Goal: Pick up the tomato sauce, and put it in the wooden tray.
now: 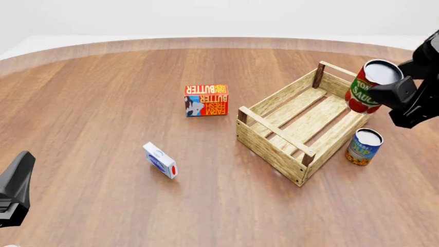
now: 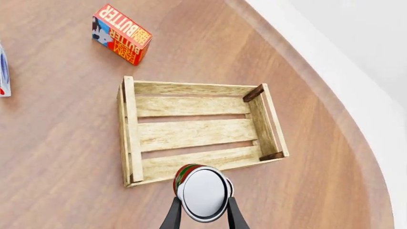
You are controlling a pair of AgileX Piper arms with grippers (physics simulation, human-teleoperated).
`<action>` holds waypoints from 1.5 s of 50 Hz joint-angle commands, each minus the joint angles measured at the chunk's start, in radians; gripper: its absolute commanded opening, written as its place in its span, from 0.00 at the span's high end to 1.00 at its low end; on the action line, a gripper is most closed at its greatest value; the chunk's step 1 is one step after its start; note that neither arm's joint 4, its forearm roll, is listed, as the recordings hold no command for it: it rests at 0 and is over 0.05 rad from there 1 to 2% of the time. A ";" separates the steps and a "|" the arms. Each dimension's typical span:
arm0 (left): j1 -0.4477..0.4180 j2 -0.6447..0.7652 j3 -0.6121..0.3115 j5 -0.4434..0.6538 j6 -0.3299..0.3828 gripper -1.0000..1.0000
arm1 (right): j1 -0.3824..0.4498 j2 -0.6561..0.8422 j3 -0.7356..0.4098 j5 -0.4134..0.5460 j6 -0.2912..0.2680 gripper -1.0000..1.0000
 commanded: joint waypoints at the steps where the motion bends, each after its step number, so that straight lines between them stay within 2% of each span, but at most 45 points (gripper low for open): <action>1: 0.000 0.000 0.000 0.000 0.000 0.00 | 0.044 0.252 -0.263 -0.030 0.042 1.00; 7: 0.000 0.000 0.000 0.000 0.000 0.00 | 0.054 0.411 -0.362 -0.066 0.040 1.00; 11: 0.000 0.000 0.000 0.000 0.000 0.00 | 0.060 0.486 -0.384 -0.084 0.046 1.00; 12: 0.000 0.000 0.000 0.000 0.000 0.00 | 0.047 0.496 -0.373 -0.105 0.028 1.00; 15: 0.000 0.000 0.000 0.000 0.000 0.00 | 0.033 0.570 -0.369 -0.143 0.026 1.00; 23: 0.000 0.000 0.000 0.000 0.000 0.00 | 0.011 0.724 -0.388 -0.212 0.052 1.00; 31: 0.000 0.000 0.000 0.000 0.000 0.00 | -0.010 0.860 -0.396 -0.286 0.045 1.00; 47: 0.000 0.000 0.000 0.000 0.000 0.00 | -0.044 0.946 -0.376 -0.353 0.052 1.00; 67: 0.000 0.000 0.000 0.000 0.000 0.00 | -0.074 1.025 -0.249 -0.488 0.047 1.00; 75: 0.000 0.000 0.000 0.000 0.000 0.00 | -0.078 1.037 -0.235 -0.509 0.055 1.00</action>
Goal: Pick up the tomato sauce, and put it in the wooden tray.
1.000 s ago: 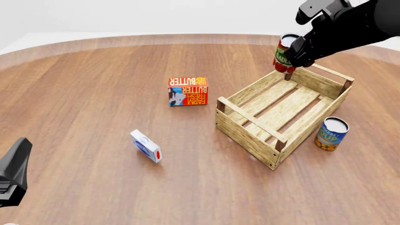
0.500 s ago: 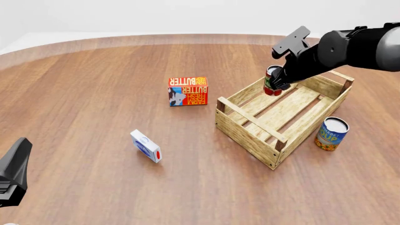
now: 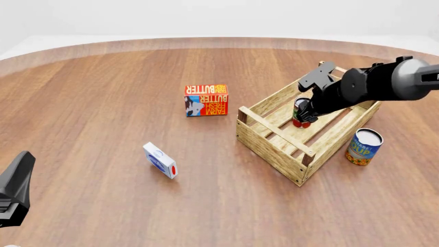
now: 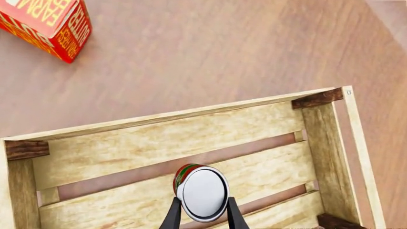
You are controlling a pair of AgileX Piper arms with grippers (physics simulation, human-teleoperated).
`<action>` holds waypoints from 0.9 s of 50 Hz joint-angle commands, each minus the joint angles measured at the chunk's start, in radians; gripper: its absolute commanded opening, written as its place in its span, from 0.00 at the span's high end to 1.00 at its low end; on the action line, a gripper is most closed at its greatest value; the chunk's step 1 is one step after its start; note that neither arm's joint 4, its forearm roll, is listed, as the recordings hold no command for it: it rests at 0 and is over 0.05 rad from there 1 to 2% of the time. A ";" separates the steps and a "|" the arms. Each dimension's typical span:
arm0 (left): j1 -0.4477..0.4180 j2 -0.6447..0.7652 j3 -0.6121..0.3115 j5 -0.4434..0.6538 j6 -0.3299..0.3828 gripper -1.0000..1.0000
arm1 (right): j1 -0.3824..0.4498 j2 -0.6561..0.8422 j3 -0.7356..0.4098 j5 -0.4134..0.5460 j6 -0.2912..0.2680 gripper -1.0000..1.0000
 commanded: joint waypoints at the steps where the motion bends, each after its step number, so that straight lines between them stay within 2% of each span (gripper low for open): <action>1: 0.000 0.000 0.000 0.000 0.000 0.00 | -0.011 0.024 0.037 -0.054 0.023 1.00; 6: 0.000 0.000 0.000 0.000 0.000 0.00 | 0.003 -0.015 0.050 -0.078 0.030 1.00; 7: 0.000 0.000 0.000 0.000 0.000 0.00 | -0.003 -0.026 0.026 -0.047 0.063 0.00; 10: 0.000 0.000 0.000 0.000 0.000 0.00 | -0.010 -0.051 0.016 -0.034 0.051 0.00; 13: 0.000 0.000 0.000 0.000 0.000 0.00 | -0.016 -0.105 -0.014 0.009 0.072 0.00; 15: 0.000 0.000 0.000 0.000 0.000 0.00 | -0.013 -0.166 -0.044 0.054 0.071 0.00; 16: 0.000 0.000 0.000 0.000 0.000 0.00 | -0.002 -0.198 -0.078 0.099 0.096 0.00; 21: 0.000 0.000 0.000 0.000 0.000 0.00 | -0.001 -0.217 -0.098 0.124 0.101 0.00; 22: 0.000 0.000 0.000 0.000 0.000 0.00 | 0.012 -0.327 -0.178 0.226 0.097 0.00; 25: 0.000 0.000 0.000 0.000 0.000 0.00 | 0.030 -0.403 -0.213 0.282 0.091 0.00; 30: 0.000 0.000 0.000 0.000 0.000 0.00 | 0.030 -0.403 -0.213 0.282 0.091 0.00; 31: 0.000 0.000 0.000 0.000 0.000 0.00 | 0.085 -0.541 -0.207 0.336 0.100 0.00; 33: 0.000 0.000 0.000 0.000 0.000 0.00 | 0.085 -0.542 -0.206 0.336 0.100 0.00; 36: 0.000 0.000 0.000 0.000 0.000 0.00 | 0.138 -0.628 -0.139 0.324 0.129 0.00; 41: 0.000 0.000 0.000 0.000 0.000 0.00 | 0.165 -0.673 -0.069 0.293 0.146 0.00; 43: 0.000 0.000 0.000 0.000 0.000 0.00 | 0.180 -0.699 -0.069 0.294 0.192 0.00; 45: 0.000 0.000 0.000 0.000 0.000 0.00 | 0.196 -0.727 -0.054 0.293 0.212 0.00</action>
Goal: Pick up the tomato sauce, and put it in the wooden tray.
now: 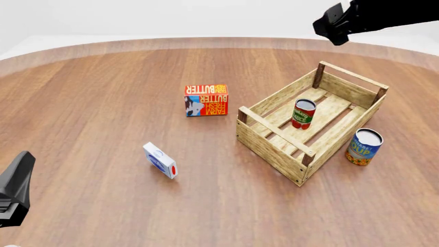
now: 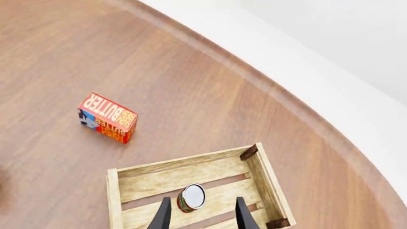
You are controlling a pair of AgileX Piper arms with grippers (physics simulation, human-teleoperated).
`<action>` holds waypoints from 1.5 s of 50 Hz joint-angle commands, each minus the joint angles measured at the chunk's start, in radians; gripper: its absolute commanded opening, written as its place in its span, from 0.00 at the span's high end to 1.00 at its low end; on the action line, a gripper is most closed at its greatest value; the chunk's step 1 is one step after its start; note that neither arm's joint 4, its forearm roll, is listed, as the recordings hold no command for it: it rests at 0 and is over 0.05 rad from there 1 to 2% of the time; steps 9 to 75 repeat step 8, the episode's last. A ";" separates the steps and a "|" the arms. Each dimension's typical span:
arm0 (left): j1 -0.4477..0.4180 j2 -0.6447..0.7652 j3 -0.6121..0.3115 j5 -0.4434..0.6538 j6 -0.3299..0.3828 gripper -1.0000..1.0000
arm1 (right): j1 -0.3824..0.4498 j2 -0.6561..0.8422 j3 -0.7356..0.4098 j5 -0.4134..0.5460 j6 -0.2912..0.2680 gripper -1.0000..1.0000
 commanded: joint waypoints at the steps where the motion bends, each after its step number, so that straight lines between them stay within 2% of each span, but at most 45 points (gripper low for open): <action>1: 0.000 0.000 0.000 0.000 0.000 0.00 | 0.091 -0.178 0.066 0.019 0.086 0.00; 5: 0.000 0.000 0.000 0.000 0.000 0.00 | 0.103 -0.227 0.087 0.012 0.126 0.00; 6: 0.000 0.000 0.000 0.000 0.000 0.00 | 0.130 -0.250 0.092 0.014 0.170 0.00; 8: 0.000 0.000 0.000 0.000 0.000 0.00 | 0.117 -0.261 0.098 0.007 0.180 0.00; 75: 0.000 0.000 0.000 0.000 0.000 0.00 | 0.117 -0.261 0.098 0.007 0.180 0.00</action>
